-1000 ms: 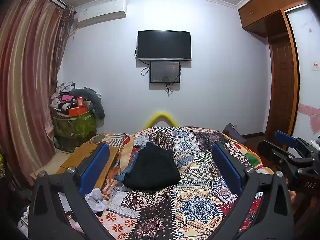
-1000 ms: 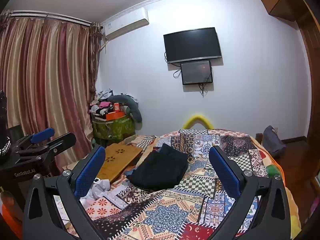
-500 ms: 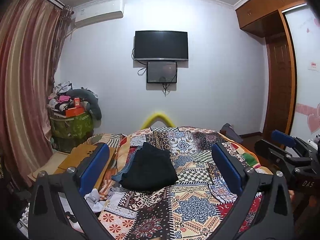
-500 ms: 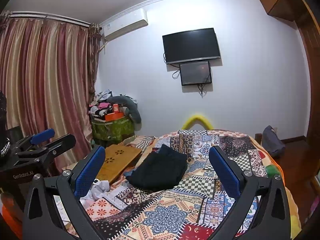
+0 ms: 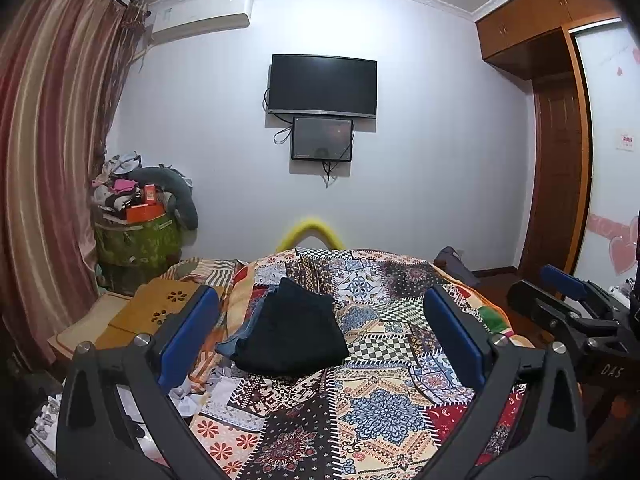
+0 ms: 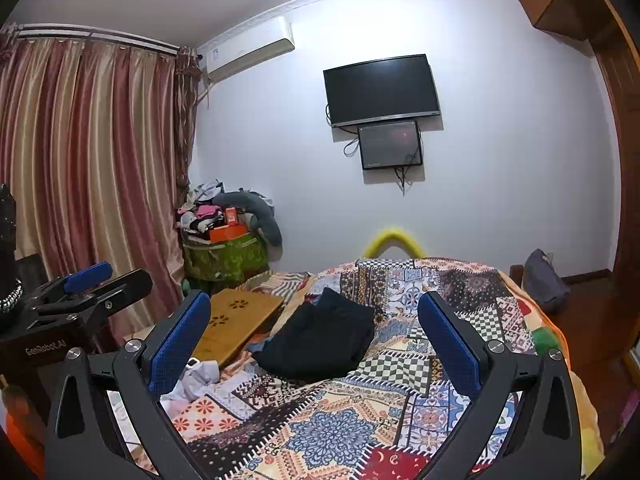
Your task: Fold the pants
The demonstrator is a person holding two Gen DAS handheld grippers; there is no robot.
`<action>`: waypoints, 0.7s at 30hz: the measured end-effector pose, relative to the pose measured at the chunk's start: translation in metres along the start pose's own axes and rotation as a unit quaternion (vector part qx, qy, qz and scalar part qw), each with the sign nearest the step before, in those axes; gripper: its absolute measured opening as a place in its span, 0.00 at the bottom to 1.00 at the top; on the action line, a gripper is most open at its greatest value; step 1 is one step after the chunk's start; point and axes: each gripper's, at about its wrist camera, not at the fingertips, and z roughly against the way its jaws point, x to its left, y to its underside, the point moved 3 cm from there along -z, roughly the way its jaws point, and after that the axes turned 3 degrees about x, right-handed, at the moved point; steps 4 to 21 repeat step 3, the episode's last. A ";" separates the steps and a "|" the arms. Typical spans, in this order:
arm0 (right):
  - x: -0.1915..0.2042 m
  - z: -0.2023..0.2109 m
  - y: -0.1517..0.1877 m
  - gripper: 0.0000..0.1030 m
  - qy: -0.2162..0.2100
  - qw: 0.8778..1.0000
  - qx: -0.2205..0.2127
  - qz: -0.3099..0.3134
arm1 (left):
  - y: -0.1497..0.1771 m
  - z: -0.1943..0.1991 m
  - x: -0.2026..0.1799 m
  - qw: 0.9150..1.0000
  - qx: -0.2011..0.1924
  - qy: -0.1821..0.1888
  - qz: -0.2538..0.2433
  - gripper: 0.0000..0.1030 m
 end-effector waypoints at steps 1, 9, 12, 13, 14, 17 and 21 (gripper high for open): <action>0.001 -0.001 0.000 1.00 0.000 1.000 0.001 0.000 | 0.001 0.000 0.001 1.000 0.000 -0.004 0.000 1.00; 0.002 -0.002 0.001 1.00 0.000 1.000 0.003 0.002 | 0.002 -0.001 0.003 1.000 0.003 -0.005 0.002 1.00; 0.002 -0.002 0.001 1.00 0.000 1.000 0.003 0.002 | 0.002 -0.001 0.003 1.000 0.003 -0.005 0.002 1.00; 0.002 -0.002 0.001 1.00 0.000 1.000 0.003 0.002 | 0.002 -0.001 0.003 1.000 0.003 -0.005 0.002 1.00; 0.002 -0.002 0.001 1.00 0.000 1.000 0.003 0.002 | 0.002 -0.001 0.003 1.000 0.003 -0.005 0.002 1.00; 0.002 -0.002 0.001 1.00 0.000 1.000 0.003 0.002 | 0.002 -0.001 0.003 1.000 0.003 -0.005 0.002 1.00; 0.002 -0.002 0.001 1.00 0.000 1.000 0.003 0.002 | 0.002 -0.001 0.003 1.000 0.003 -0.005 0.002 1.00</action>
